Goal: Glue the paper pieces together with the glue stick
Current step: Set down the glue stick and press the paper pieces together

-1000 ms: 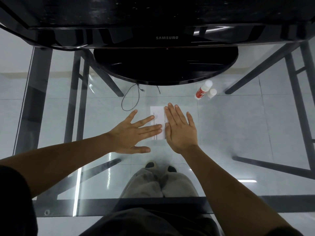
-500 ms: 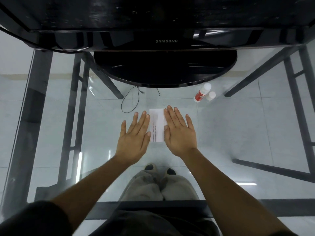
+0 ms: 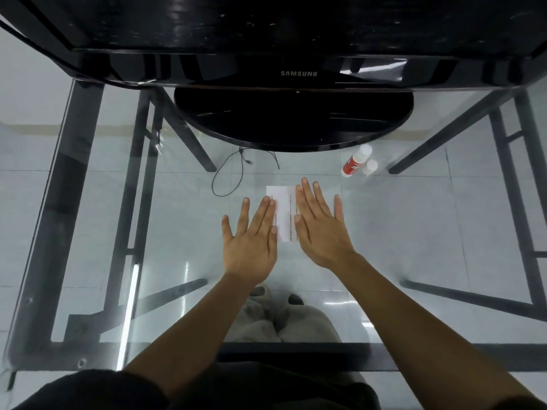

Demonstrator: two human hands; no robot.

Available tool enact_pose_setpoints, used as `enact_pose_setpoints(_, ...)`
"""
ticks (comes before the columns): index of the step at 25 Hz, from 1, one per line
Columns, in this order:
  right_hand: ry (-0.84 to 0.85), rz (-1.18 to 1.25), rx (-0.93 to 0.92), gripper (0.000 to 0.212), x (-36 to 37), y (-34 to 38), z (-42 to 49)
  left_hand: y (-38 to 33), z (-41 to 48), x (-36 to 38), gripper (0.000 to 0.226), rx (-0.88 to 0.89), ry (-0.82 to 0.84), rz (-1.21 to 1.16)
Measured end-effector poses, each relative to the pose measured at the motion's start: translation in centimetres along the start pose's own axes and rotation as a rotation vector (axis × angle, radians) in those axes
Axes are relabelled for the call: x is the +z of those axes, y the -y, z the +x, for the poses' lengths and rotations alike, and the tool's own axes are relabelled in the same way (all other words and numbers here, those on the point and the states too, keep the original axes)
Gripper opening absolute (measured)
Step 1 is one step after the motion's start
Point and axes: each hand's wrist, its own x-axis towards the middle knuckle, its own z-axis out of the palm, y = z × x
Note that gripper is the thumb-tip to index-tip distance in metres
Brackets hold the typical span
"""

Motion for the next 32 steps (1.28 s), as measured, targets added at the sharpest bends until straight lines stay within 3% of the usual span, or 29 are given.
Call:
enact_pose_setpoints(4, 0.024, -0.112, -0.159, 0.055, 0.5, 2.0, -2.9, 0.3, -0.2, 0.3, 0.055, 0.009, -0.001, 0.042)
enact_pose_setpoints(7, 0.101, -0.168, -0.152, 0.055, 1.6, 2.8, -3.7, 0.3, 0.0, 0.6, 0.054, -0.002, -0.007, 0.067)
enact_pose_setpoints(15, 0.053, -0.299, -0.143, 0.060, 0.2, -1.5, -5.0, 0.3, 0.0, 0.8, 0.053, -0.001, -0.023, 0.008)
enact_pose_setpoints(18, -0.019, -0.272, -0.195, 0.059, -0.1, -0.1, -4.7, 0.2, 0.0, 0.7, 0.053, 0.001, -0.033, 0.010)
enact_pose_setpoints(21, 0.032, -0.261, -0.265, 0.057, 0.7, 1.2, -4.2, 0.3, -0.1, 0.6, 0.053, 0.002, -0.031, 0.028)
enact_pose_setpoints(27, 0.045, -0.302, -0.200, 0.056, 0.1, -2.0, -5.1, 0.4, 0.0, 0.6, 0.053, 0.004, -0.014, 0.007)
enact_pose_setpoints(32, 0.017, -0.202, -0.137, 0.058, 0.3, 0.8, -4.8, 0.3, -0.1, 0.5, 0.053, 0.003, -0.009, 0.001)
